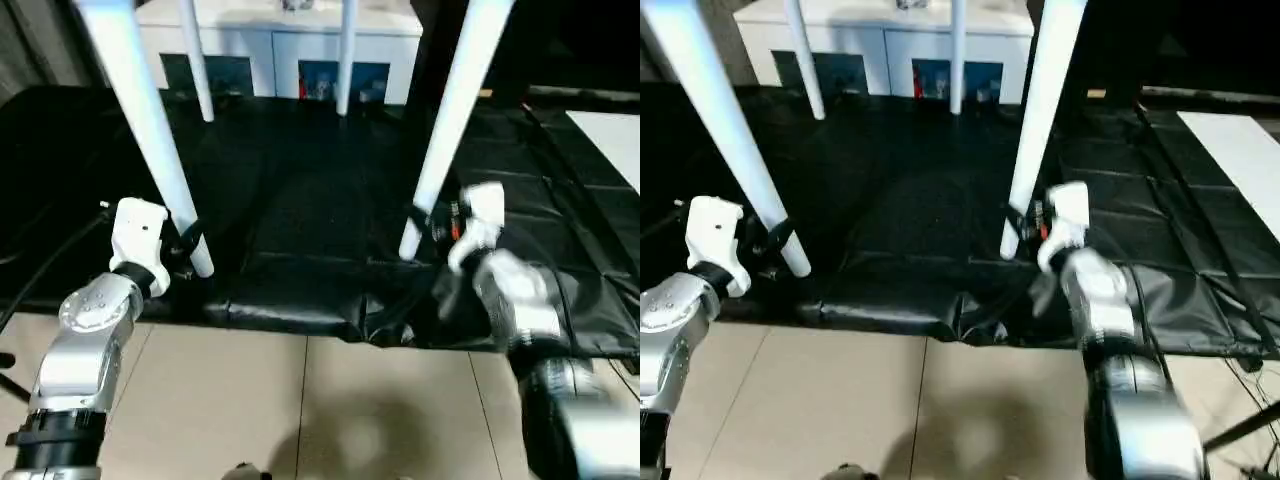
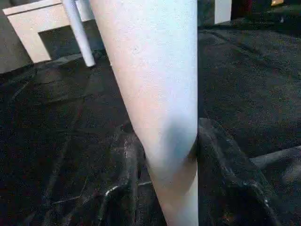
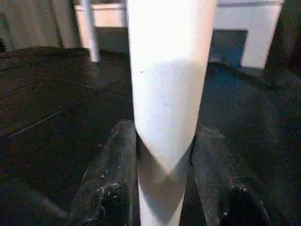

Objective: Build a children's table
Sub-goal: Flip table

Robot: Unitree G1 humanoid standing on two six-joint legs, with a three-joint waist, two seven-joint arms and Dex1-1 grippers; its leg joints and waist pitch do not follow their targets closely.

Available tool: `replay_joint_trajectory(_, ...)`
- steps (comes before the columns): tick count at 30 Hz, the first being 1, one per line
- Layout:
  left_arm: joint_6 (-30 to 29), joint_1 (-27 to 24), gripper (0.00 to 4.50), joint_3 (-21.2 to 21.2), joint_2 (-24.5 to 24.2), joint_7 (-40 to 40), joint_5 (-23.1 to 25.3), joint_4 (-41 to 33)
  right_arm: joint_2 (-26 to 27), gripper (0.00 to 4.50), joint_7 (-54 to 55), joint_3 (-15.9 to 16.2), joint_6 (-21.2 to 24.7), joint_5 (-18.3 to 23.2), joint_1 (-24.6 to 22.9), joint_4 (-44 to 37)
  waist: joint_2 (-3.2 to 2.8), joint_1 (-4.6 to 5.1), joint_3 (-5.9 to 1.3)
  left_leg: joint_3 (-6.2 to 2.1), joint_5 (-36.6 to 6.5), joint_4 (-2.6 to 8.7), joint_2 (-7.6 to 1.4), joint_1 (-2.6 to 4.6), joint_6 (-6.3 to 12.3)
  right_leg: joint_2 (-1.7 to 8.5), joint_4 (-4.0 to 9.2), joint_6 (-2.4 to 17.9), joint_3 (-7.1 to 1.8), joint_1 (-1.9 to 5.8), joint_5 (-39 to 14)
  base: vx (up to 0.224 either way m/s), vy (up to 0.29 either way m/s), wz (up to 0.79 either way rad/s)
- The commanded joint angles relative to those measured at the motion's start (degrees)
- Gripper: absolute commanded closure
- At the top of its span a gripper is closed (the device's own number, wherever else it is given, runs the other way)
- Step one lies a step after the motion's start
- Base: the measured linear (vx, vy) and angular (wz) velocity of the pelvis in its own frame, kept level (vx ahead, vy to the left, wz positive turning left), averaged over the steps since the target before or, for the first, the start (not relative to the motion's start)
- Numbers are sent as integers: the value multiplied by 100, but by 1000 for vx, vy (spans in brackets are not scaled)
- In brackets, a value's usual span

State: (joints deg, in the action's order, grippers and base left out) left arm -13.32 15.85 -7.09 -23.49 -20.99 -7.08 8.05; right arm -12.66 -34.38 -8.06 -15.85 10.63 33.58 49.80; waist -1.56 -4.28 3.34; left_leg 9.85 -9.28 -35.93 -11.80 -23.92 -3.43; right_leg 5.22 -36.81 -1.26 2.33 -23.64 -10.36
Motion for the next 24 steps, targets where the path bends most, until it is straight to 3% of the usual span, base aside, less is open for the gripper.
replay_joint_trajectory(1,-46,-79,299,214,-107,-69,236,199,108,317,-390,443,-3,-45,-507,-818,-76,-8,-411,-40,-2582,551,-71,244,-161,168,543,1071,-120,128,-1791,0,0,0)
replay_joint_trajectory(2,-44,-69,299,208,-122,-66,237,208,120,317,-396,479,21,-14,-723,-1133,-63,-23,-407,-43,-2578,563,-75,251,-160,163,561,1022,-121,127,-1837,0,0,0)
replay_joint_trajectory(3,-29,-52,299,200,-136,-71,238,242,149,317,-401,468,78,47,-879,-1379,-105,-37,-397,-56,-2645,585,-71,249,-191,171,565,971,-124,118,-2009,0,0,0)
replay_joint_trajectory(4,-1,-30,299,197,-153,-73,253,302,168,317,-342,451,67,67,-1015,-1597,-87,-25,-375,-54,-2720,602,-65,249,-208,158,598,935,-119,118,-2133,0,0,0)
replay_joint_trajectory(6,35,-2,299,190,-175,-81,270,376,189,317,-260,438,65,73,-1179,-1876,-90,-30,-356,-63,-2983,614,-62,300,-277,183,653,822,-123,90,-2529,0,0,0)
replay_joint_trajectory(7,35,-2,299,190,-175,-81,270,376,189,317,-260,438,65,73,-1179,-1876,-87,-14,-357,-86,-3033,636,-57,291,-307,197,671,754,-109,125,-2729,0,0,0)
replay_joint_trajectory(8,91,40,299,197,-220,-109,306,472,221,317,76,371,26,-64,-1261,-2027,-135,-15,-370,-96,-3016,646,-58,300,-330,203,689,723,-108,121,-2754,0,0,0)
replay_joint_trajectory(12,105,90,299,206,-319,-132,357,536,225,317,485,360,86,-295,-1186,-1995,-131,-2,-368,-92,-2968,667,-47,300,-340,191,710,740,-101,112,-2639,0,0,0)
replay_joint_trajectory(14,82,84,299,156,-376,76,485,563,226,317,721,361,195,-394,-1133,-2047,-143,4,-376,-90,-2998,676,-56,332,-345,189,716,764,-101,102,-2586,0,0,0)
replay_joint_trajectory(15,79,51,299,71,-389,111,445,549,232,317,689,366,236,-365,-1133,-2070,-99,17,-376,-83,-2975,685,-55,325,-328,180,720,782,-94,115,-2505,0,0,0)
replay_joint_trajectory(17,77,27,299,10,-396,122,408,536,235,317,659,369,260,-341,-1132,-2080,-128,14,-369,-85,-3003,690,-56,323,-320,189,723,786,-95,112,-2521,0,0,0)
replay_joint_trajectory(18,72,-7,243,-65,-400,139,356,505,238,261,650,376,253,-339,-1152,-2111,-96,24,-367,-85,-3017,694,-57,317,-312,188,730,763,-91,115,-2558,0,0,0)
replay_joint_trajectory(20,102,-165,229,-241,-479,245,344,386,228,247,801,341,88,-427,-1224,-2173,-100,25,-367,-84,-2966,695,-58,310,-301,196,723,775,-99,111,-2523,0,0,0)
replay_joint_trajectory(22,172,-319,204,-405,-558,322,318,282,202,227,994,317,-32,-528,-1317,-2281,-83,67,-370,-95,-2839,711,-53,254,-286,200,700,708,-95,150,-2457,0,0,0)
replay_joint_trajectory(24,300,-440,183,-553,-585,358,248,135,192,204,1179,276,-29,-532,-1413,-2453,-95,84,-374,-85,-2857,696,-58,284,-259,191,710,737,-105,116,-2449,0,0,0)
